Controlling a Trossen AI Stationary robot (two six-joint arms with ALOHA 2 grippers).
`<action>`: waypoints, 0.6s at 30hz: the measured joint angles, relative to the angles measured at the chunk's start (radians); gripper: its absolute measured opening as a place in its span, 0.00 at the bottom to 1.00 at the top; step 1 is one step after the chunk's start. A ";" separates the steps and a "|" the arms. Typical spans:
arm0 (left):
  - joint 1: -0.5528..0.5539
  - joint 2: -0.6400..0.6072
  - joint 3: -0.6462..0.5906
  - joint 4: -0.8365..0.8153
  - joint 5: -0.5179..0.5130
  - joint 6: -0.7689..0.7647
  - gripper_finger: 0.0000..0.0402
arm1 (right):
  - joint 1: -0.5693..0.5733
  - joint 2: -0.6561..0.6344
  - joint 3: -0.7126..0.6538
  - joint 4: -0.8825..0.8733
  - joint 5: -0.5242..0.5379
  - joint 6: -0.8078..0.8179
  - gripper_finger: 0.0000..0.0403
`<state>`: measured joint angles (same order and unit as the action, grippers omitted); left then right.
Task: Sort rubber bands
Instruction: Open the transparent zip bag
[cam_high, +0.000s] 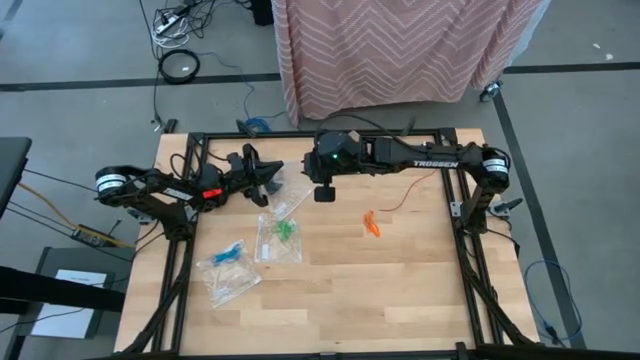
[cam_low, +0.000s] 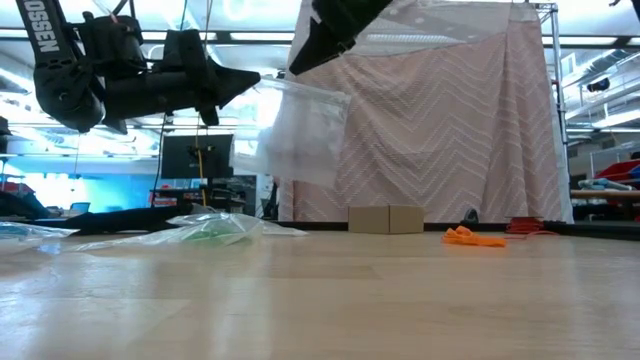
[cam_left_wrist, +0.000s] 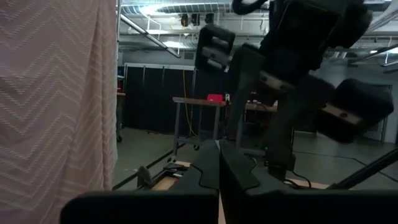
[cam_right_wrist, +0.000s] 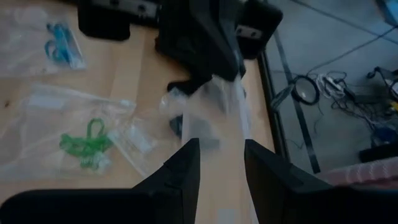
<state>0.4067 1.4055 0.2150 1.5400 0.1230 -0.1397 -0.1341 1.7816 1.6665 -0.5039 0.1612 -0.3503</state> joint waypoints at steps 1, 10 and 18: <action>-0.002 0.000 0.000 0.003 0.000 0.001 0.00 | -0.001 -0.001 -0.013 0.016 -0.006 0.002 0.28; -0.010 0.000 0.000 0.003 0.000 0.004 0.00 | -0.001 0.001 -0.029 0.029 -0.008 -0.003 0.28; -0.010 0.000 0.000 0.002 0.000 0.005 0.00 | -0.007 -0.006 -0.029 0.058 -0.008 -0.019 0.28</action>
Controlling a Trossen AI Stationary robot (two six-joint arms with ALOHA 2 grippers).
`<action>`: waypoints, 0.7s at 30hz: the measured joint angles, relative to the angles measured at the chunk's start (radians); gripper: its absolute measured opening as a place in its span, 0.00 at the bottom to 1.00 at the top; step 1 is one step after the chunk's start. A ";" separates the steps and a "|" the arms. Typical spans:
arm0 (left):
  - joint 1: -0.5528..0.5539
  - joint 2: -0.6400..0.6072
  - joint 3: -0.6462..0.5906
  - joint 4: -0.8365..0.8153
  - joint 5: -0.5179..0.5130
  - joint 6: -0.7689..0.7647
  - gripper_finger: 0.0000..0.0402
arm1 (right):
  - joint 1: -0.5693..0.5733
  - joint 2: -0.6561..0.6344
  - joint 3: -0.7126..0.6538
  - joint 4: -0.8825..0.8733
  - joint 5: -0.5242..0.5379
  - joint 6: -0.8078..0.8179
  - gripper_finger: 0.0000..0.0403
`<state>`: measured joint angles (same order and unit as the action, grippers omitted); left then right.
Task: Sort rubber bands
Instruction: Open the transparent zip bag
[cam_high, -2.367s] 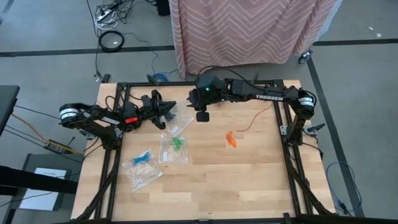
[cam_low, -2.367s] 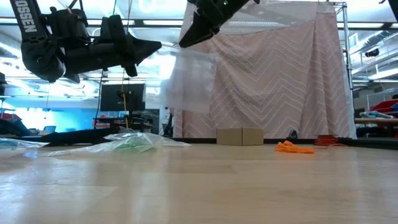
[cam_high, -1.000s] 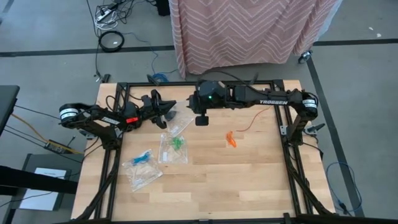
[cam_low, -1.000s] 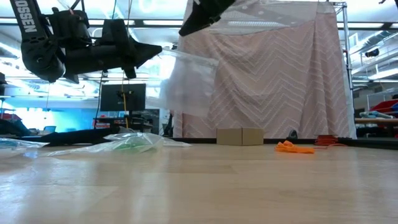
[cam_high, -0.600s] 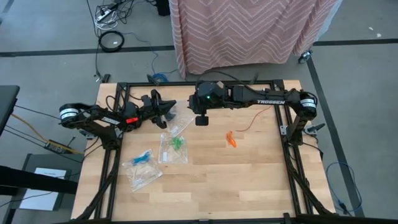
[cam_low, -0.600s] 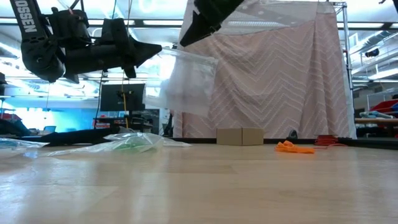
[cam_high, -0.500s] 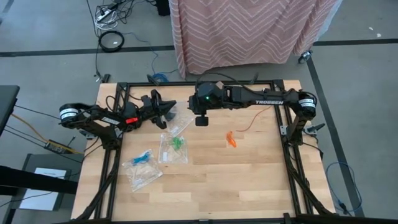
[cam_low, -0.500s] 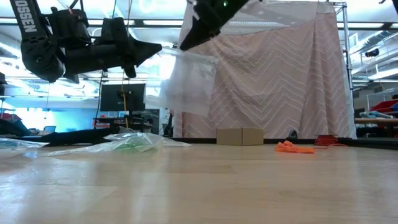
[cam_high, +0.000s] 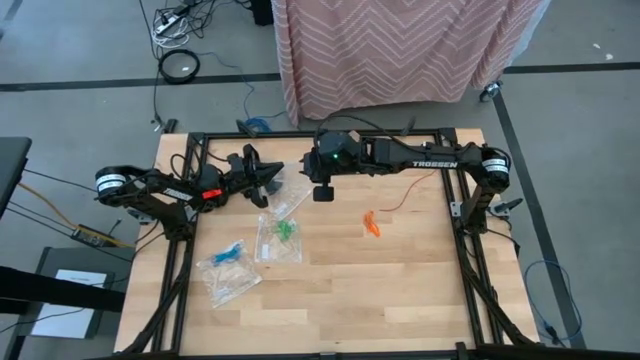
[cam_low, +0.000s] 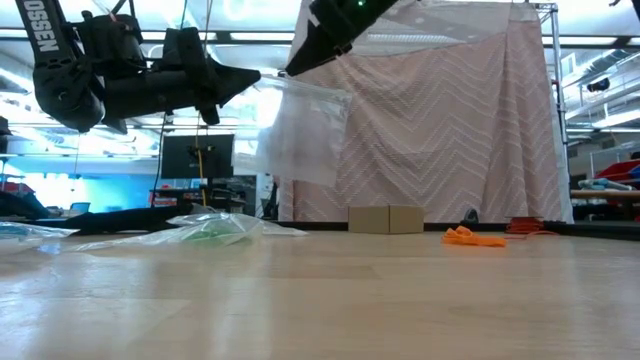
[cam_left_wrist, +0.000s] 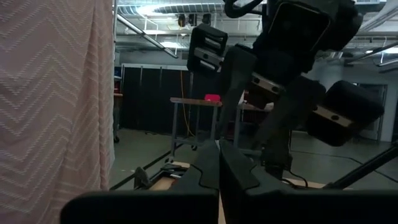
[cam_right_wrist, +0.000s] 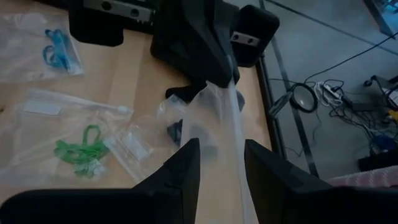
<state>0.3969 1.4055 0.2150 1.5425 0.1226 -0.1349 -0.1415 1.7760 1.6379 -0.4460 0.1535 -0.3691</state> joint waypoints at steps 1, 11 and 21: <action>0.000 0.000 0.000 0.000 0.000 0.000 0.00 | -0.003 0.000 0.000 0.001 0.000 0.000 0.28; 0.000 0.000 0.000 0.000 0.000 0.000 0.00 | -0.027 0.000 0.000 -0.003 -0.078 0.035 0.28; 0.000 0.000 0.000 0.000 0.000 0.000 0.00 | -0.020 0.000 0.000 -0.004 -0.079 0.036 0.28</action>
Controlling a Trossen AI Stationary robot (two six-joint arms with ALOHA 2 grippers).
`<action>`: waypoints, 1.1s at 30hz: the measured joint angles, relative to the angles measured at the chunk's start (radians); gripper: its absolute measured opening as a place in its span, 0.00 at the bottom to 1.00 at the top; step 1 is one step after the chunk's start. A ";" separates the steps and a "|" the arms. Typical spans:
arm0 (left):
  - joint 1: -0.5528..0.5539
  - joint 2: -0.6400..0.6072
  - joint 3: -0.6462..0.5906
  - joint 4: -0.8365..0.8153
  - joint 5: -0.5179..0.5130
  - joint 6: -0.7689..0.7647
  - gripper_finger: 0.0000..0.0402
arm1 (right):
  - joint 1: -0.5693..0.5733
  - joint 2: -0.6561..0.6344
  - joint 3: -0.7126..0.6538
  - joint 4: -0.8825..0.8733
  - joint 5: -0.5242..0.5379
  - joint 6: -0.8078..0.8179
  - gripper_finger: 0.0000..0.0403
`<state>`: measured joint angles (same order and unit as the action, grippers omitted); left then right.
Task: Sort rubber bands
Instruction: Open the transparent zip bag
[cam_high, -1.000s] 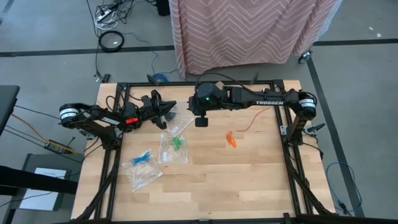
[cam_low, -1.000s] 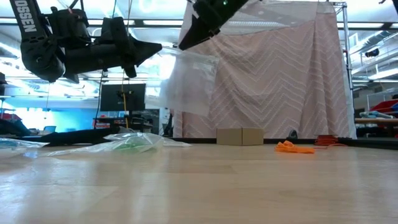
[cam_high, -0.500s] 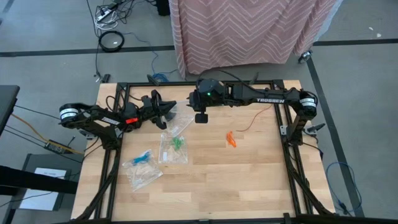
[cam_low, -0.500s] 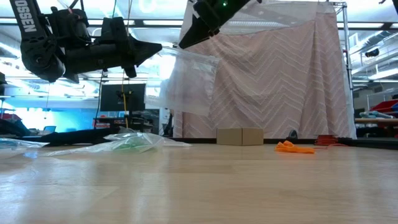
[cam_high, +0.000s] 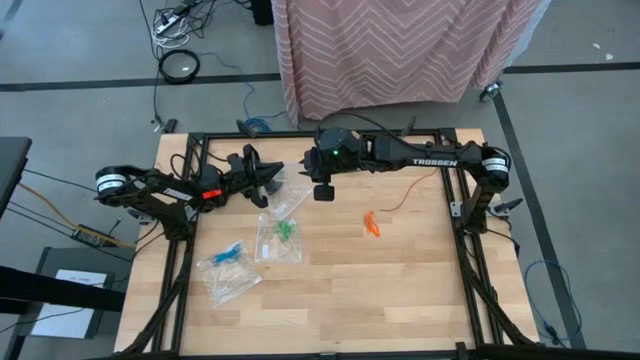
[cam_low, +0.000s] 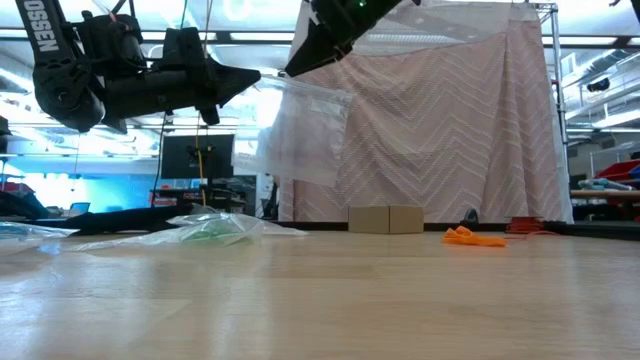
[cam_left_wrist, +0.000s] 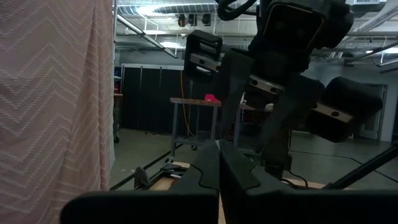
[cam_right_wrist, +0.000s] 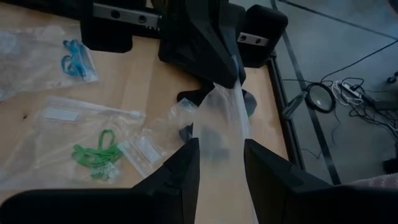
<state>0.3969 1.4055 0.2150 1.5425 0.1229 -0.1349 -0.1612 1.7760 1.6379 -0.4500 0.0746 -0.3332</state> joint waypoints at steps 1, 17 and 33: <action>0.000 0.000 0.000 0.000 0.000 0.000 0.00 | 0.000 0.000 0.000 0.000 0.000 0.000 0.28; 0.000 0.000 0.000 -0.001 0.000 0.000 0.00 | 0.000 0.006 -0.038 0.034 -0.018 -0.027 0.28; 0.000 0.000 0.000 0.000 0.000 0.012 0.00 | -0.014 -0.008 -0.024 0.039 -0.025 -0.015 0.28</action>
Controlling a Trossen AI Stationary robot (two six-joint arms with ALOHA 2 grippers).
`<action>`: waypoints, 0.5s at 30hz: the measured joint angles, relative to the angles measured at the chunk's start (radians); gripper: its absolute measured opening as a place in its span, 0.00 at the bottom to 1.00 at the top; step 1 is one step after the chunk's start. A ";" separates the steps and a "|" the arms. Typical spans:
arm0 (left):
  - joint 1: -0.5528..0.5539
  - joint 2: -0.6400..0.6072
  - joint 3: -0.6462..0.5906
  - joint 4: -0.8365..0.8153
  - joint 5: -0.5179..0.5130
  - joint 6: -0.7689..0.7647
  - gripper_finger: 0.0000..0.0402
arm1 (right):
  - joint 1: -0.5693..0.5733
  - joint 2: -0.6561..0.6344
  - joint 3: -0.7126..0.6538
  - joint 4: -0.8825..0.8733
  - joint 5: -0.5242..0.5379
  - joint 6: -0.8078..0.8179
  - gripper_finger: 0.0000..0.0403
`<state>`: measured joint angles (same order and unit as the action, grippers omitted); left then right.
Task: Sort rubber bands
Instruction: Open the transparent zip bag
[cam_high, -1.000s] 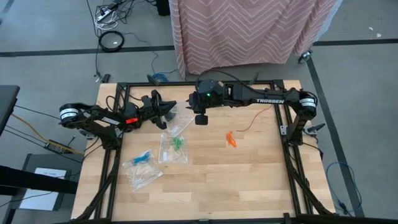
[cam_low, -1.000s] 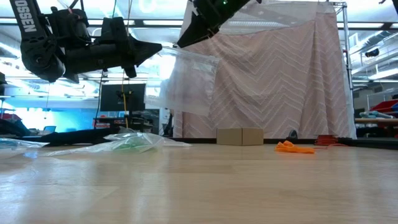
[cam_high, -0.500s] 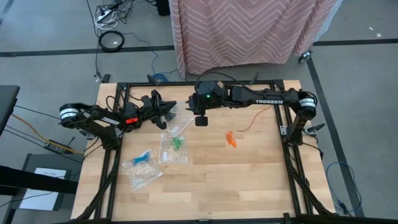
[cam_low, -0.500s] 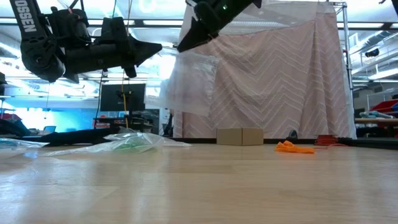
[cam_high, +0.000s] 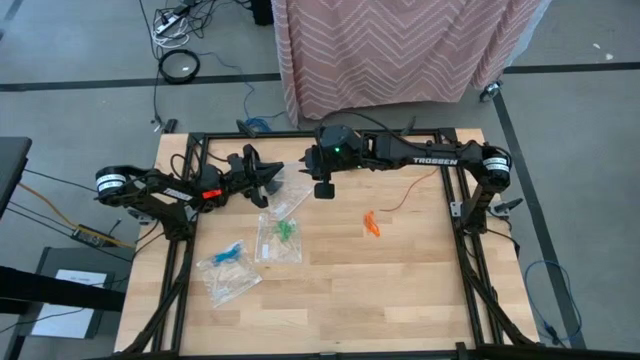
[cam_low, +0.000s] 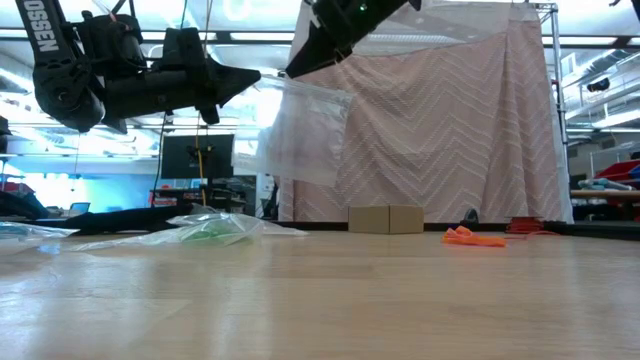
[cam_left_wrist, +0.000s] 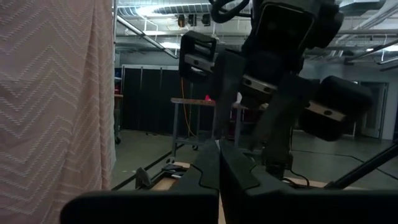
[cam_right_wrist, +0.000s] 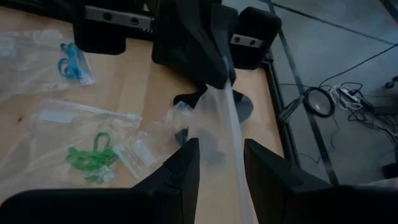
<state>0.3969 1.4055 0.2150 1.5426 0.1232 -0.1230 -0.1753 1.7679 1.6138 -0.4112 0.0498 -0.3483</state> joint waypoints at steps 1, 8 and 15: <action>0.000 0.000 0.000 0.000 0.000 0.000 0.00 | 0.000 0.000 0.000 -0.001 -0.001 0.000 0.28; 0.000 0.000 0.000 -0.001 0.000 0.000 0.00 | 0.000 0.025 0.001 0.003 -0.002 0.007 0.28; 0.000 0.000 0.000 0.000 0.001 0.000 0.00 | 0.000 0.031 0.000 -0.008 -0.002 0.010 0.28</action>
<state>0.3969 1.4055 0.2150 1.5425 0.1238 -0.1234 -0.1749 1.7985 1.6138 -0.4190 0.0482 -0.3380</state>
